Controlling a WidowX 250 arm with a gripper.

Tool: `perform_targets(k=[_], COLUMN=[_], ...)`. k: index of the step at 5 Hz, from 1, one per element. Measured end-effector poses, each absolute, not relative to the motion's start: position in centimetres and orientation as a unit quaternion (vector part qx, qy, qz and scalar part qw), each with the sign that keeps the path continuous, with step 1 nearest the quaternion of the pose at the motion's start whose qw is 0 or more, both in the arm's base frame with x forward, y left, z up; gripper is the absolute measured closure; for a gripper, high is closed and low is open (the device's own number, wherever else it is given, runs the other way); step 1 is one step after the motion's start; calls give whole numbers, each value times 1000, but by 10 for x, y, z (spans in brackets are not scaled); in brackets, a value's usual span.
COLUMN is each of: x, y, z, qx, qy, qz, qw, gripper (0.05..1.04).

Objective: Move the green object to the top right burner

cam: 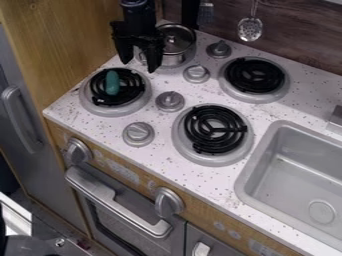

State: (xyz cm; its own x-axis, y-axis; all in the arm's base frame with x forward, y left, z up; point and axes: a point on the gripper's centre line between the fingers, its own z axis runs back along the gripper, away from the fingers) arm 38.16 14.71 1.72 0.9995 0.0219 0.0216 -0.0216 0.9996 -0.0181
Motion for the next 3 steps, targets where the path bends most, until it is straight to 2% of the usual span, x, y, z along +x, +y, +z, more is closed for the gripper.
perform_targets(k=[1, 2, 3], x=[374, 373, 358], y=[145, 162, 191], z=[-3, -11, -24], qx=[-19, -10, -11], qy=[15, 1, 10], qz=[12, -4, 40], qw=[1000, 1000, 999], gripper=[85, 85, 85])
